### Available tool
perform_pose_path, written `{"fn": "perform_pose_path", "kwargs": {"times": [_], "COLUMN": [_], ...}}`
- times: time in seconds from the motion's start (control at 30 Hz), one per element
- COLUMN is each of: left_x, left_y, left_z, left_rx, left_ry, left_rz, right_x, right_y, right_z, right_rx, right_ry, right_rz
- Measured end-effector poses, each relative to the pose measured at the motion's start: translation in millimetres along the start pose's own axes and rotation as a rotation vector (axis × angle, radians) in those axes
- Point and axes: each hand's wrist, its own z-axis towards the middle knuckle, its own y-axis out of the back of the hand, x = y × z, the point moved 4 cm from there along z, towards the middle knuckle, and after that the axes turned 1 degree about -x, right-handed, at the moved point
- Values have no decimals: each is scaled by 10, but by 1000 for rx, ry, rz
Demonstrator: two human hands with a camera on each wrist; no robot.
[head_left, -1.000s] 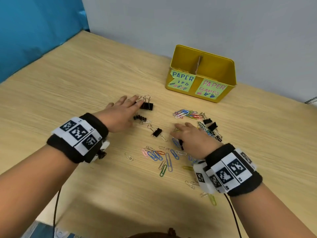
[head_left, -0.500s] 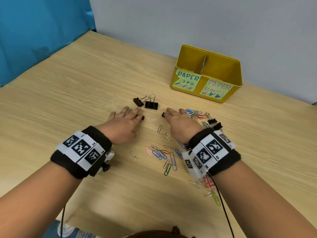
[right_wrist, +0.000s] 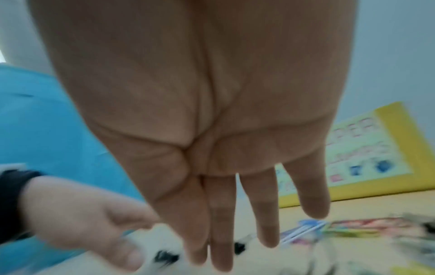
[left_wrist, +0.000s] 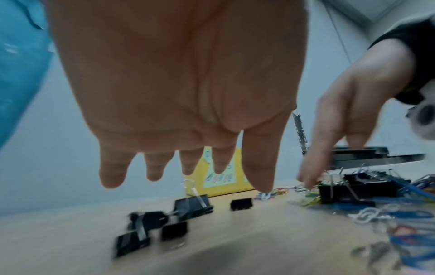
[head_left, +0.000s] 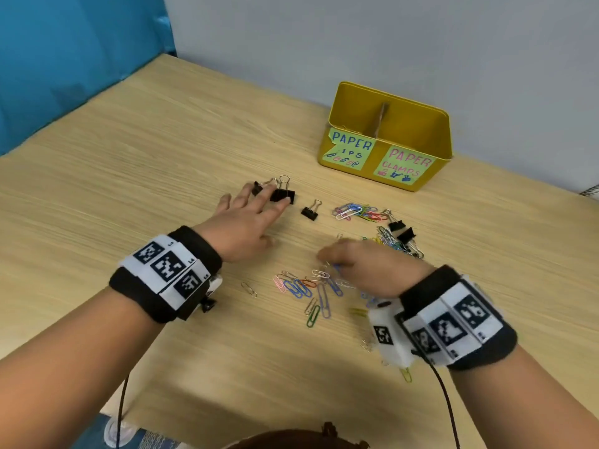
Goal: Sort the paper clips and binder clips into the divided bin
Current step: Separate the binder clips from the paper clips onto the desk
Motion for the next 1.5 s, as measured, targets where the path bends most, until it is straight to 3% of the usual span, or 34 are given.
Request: {"fn": "perform_pose_path", "kwargs": {"times": [0.13,0.27,0.43,0.6,0.73,0.83,0.9,1.03,1.13,1.23,1.37,1.43,1.5], "left_x": [-424,-754,-1175,-1197,-1177,-950,-719,-586,-806,-941,-730,-542,-373], "left_y": [-31,-135,-179,-122,-100,28,170,223,106,61,146,247,354], "left_z": [153,202,241,355,409,389,378,409,421,446,447,459,458], "left_rx": [92,144,-73,-106,-178,-188,-209,-194,-90,-99,-24,-66,-173], "left_ry": [-179,-329,-481,-396,-359,-271,-193,-157,-199,-223,-152,-98,-17], "left_rz": [69,115,112,-44,-156,-321,-432,-425,-347,-329,-533,-641,-640], "right_x": [-373,-478,-507,-612,-574,-636,-653,-507,-457,-500,-556,-445,-251], "right_y": [383,354,286,256,188,207,236,184,100,91,185,216,145], "right_z": [-107,-144,-129,-101,-43,-33,-13,95,134,109,45,28,56], "right_rx": [-253,-191,-196,-294,-284,-417,-469,-331,-258,-319,-445,-423,-300], "right_ry": [-193,-228,-271,-284,-174,-184,-211,-267,-293,-297,-262,-206,-109], "right_rz": [53,107,148,343,638,756,678,409,537,642,499,354,185]}}
